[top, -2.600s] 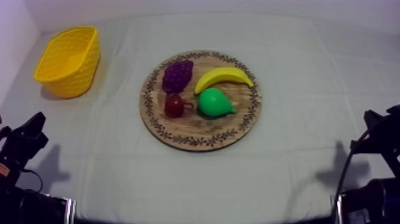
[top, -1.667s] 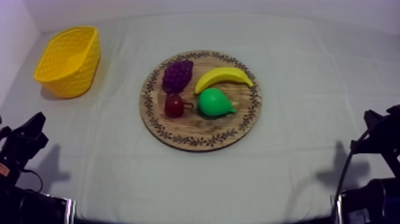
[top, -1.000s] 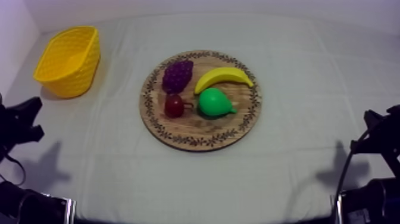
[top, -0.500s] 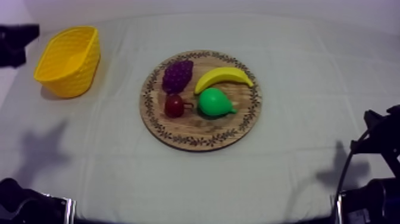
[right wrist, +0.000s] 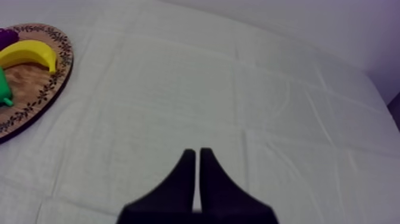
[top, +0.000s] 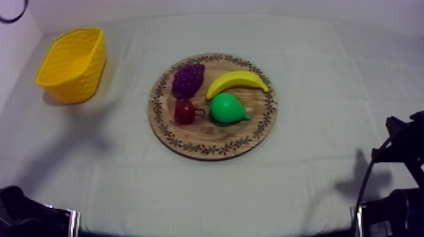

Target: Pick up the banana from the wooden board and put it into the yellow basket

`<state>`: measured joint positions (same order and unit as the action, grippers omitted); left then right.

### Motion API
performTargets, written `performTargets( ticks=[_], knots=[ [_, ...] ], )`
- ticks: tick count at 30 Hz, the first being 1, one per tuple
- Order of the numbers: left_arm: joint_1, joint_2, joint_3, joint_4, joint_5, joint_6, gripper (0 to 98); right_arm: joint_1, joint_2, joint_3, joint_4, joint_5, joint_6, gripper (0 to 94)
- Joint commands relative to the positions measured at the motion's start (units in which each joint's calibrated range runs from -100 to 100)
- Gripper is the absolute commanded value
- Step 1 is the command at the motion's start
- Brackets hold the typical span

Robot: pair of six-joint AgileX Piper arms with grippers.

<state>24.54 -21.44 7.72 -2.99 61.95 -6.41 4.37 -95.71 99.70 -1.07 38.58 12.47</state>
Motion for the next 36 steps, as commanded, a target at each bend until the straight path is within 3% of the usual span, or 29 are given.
performTargets(
  ticks=[1, 17, 32, 36],
  knots=[
    [1.9, 6.1, -4.4, -0.08, 0.2, -0.7, 0.0, 0.0, 0.0, 0.0, 0.0, 0.0, 0.0, 0.6],
    [6.7, 24.6, -11.3, -0.17, 3.5, -6.4, 0.0, 0.0, 0.0, 0.0, 0.0, 0.0, 0.0, 0.6],
    [7.6, 41.8, -19.3, -0.57, 5.8, -7.5, 0.4, 0.0, 0.0, 0.0, 0.0, 0.0, 0.0, 0.6],
    [7.7, 45.4, -22.9, -1.38, 8.0, -6.7, 16.0, 0.0, 0.0, 0.0, 0.0, 0.0, 0.0, 0.6]
  ],
)
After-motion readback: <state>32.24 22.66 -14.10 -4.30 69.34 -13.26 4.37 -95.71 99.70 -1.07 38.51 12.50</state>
